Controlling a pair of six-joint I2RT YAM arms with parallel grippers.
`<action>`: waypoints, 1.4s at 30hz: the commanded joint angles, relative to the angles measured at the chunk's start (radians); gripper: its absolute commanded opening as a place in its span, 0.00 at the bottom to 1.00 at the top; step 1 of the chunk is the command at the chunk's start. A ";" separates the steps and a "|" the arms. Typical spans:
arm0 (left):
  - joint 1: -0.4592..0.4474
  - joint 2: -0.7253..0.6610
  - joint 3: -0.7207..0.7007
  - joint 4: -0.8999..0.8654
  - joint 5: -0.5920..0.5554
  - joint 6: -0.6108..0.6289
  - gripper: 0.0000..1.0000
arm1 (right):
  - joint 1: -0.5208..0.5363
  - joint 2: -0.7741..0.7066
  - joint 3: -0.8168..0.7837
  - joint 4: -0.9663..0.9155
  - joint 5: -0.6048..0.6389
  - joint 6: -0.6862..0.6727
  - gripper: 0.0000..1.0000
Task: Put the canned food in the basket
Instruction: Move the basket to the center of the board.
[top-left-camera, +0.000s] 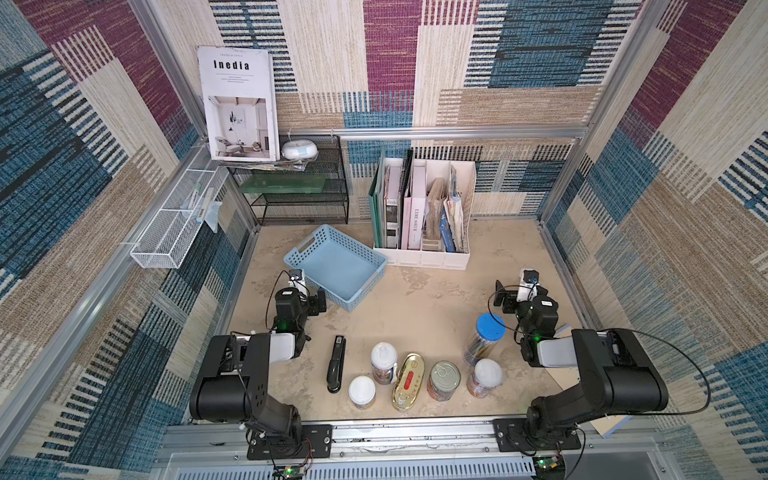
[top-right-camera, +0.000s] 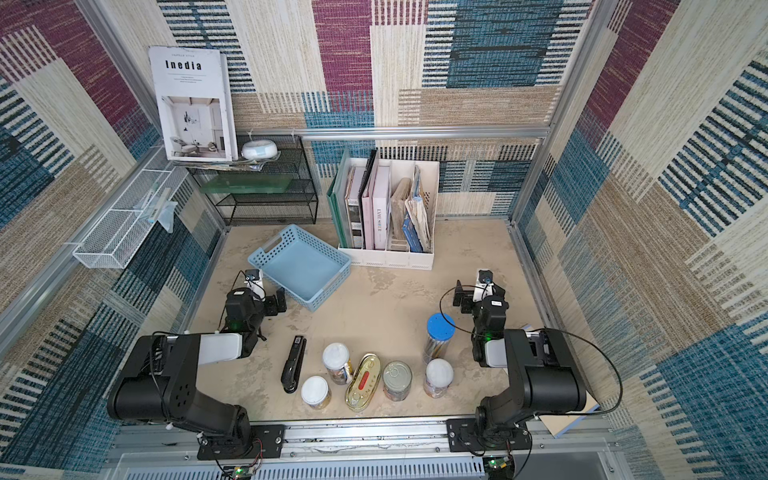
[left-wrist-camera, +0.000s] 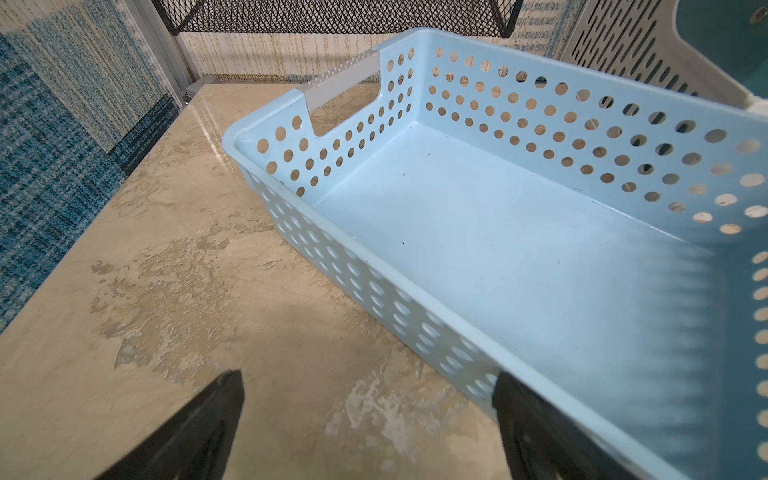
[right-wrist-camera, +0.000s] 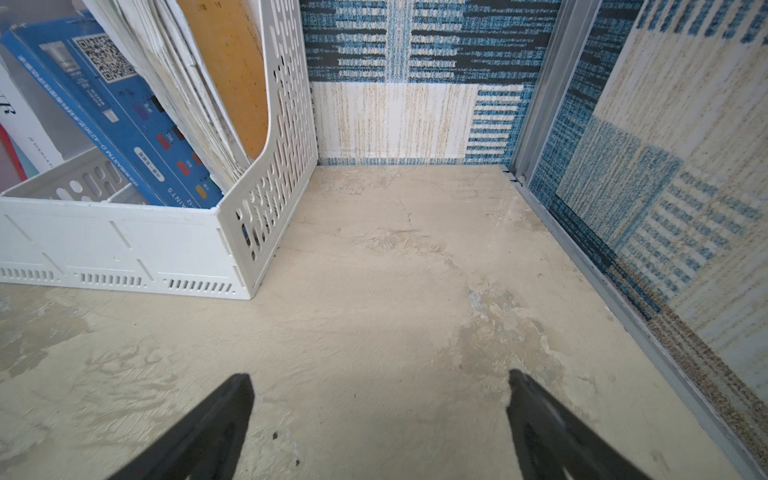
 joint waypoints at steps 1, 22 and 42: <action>0.001 -0.001 0.004 0.019 0.011 -0.002 0.99 | -0.001 0.000 0.003 0.024 0.001 0.000 0.99; -0.180 -0.534 0.534 -1.070 -0.085 -0.152 0.99 | 0.053 -0.740 0.241 -1.069 0.087 0.178 0.99; -0.309 -0.033 0.980 -1.749 0.297 0.091 0.88 | 0.514 -0.385 0.870 -1.588 0.002 0.385 0.99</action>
